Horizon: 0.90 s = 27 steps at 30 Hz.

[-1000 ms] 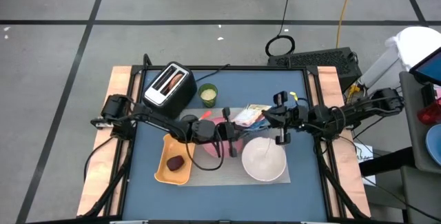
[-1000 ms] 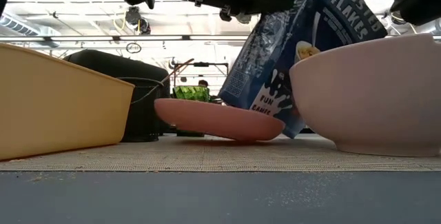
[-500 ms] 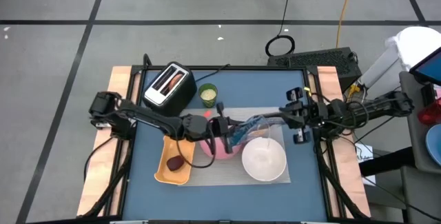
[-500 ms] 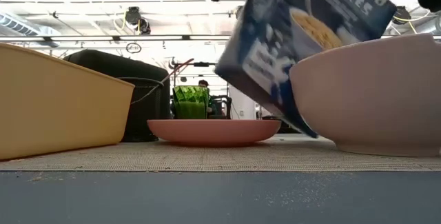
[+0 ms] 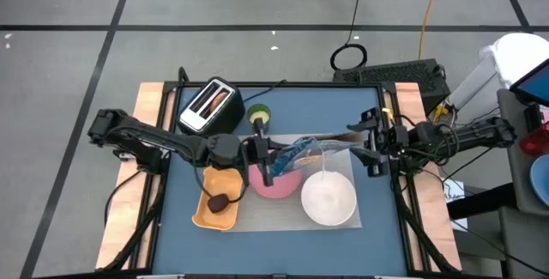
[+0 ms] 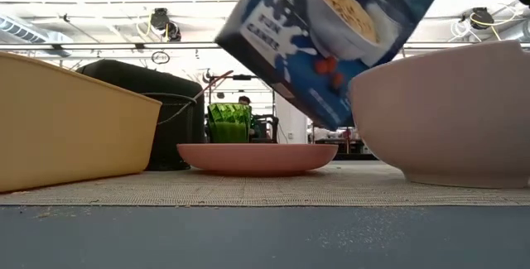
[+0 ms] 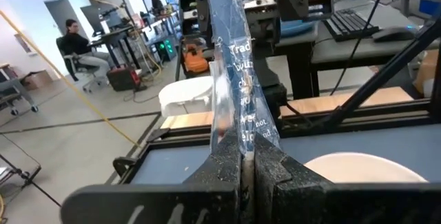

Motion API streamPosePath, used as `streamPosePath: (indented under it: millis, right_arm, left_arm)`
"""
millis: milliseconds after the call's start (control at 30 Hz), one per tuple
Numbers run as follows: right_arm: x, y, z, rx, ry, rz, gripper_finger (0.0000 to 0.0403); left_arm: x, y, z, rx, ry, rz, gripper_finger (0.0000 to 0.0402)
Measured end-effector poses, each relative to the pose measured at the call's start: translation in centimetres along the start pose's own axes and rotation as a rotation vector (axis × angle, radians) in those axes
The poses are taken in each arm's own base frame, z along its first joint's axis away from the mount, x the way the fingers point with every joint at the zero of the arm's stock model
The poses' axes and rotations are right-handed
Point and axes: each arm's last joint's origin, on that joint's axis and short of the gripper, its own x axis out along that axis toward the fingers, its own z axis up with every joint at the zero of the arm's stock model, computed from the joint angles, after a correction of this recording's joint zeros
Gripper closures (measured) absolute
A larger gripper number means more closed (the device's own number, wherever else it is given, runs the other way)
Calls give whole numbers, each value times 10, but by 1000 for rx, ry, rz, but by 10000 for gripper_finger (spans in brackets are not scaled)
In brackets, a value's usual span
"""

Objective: Arrange a breakfast setting
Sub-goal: Pour the cereal in the bowl

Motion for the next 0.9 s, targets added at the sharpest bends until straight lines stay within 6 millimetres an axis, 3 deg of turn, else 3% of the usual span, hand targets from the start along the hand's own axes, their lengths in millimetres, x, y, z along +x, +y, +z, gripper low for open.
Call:
streamPosePath:
  millis: [233,533,700,900]
  right_arm:
    - [5,-1,0,-90,89,-47,122]
    - [46,-3,25,-147,421,-57,122]
    - [67,-2,19,-168,511,-48,122]
    - [78,1,2,-238,580,-17,140]
  left_arm:
    - [-17,9,11,-21,25,-12,396]
    - [-21,9,12,-31,39,-25,396]
    - [-21,9,11,-31,45,-26,396]
    - [-22,6,12,-27,43,-33,396]
